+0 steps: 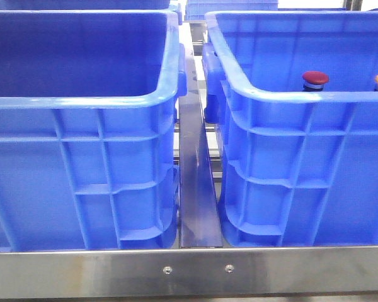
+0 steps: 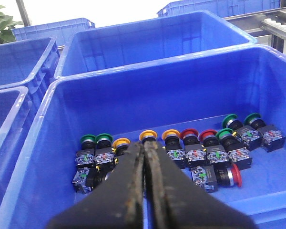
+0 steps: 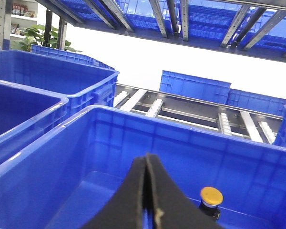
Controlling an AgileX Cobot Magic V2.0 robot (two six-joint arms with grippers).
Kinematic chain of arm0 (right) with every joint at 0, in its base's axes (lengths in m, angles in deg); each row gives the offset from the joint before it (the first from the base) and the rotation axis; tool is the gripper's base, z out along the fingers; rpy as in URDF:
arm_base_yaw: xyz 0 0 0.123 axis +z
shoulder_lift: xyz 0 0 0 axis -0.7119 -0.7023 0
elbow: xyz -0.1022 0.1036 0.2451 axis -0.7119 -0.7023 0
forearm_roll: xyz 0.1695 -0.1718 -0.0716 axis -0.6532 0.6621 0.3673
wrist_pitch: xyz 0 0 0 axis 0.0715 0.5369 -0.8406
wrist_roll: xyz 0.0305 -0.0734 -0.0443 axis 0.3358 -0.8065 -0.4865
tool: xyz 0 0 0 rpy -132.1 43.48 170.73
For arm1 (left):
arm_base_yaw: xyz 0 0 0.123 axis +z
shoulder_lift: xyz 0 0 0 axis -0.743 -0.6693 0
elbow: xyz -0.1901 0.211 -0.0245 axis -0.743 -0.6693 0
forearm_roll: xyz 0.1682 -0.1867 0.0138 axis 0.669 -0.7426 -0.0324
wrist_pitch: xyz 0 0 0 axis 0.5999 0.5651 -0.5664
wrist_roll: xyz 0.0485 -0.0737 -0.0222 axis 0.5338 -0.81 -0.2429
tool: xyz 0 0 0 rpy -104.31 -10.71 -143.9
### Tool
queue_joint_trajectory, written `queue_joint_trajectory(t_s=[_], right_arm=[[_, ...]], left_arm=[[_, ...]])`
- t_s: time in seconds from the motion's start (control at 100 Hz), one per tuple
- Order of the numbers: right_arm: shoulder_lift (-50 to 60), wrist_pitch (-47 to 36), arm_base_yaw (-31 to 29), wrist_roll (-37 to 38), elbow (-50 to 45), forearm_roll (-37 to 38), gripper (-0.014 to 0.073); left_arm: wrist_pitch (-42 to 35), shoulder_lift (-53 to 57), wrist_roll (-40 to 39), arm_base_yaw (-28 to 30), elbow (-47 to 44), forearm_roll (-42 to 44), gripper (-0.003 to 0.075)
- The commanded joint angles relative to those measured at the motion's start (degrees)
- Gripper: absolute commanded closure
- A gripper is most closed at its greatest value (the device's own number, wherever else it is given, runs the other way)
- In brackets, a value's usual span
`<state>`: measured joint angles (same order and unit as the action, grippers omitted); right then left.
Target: Pick red and yellow buttons and place in box
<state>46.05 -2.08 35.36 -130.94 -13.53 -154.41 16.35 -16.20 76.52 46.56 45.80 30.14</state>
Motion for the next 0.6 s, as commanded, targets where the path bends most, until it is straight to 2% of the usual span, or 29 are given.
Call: queue_joint_trajectory(t_s=[0.0,0.07,0.18,0.39,0.5,0.59], right_arm=[[-0.6,-0.5,-0.4,0.1,1.4,-2.4,0.0650],[-0.6,-0.4,-0.4,0.1,1.4,-2.4,0.0650],[-0.6,-0.4,-0.4,0.1,1.4,-2.4,0.0650],[-0.6,-0.4,-0.4,0.1,1.4,-2.4,0.0650],[-0.6,-0.4,-0.4,0.1,1.4,-2.4,0.0650],[-0.6,-0.4,-0.4,0.1,1.4,-2.4,0.0650]], left_arm=[[-4.3,-0.6,-0.5,0.2,1.2,-0.4,0.0741],[-7.1,-0.6,-1.5,0.2,0.0,-0.3,0.0741],[-11.8,-0.6,-8.5,1.0,-2.7,2.2,0.0741],[-24.5,-0.6,-10.8,5.5,-12.2,2.2,0.0741],[-32.6,1.8,-11.6,5.8,-19.5,2.2,0.0741],[-35.9,5.2,-11.6,5.8,-25.5,2.2,0.0741]])
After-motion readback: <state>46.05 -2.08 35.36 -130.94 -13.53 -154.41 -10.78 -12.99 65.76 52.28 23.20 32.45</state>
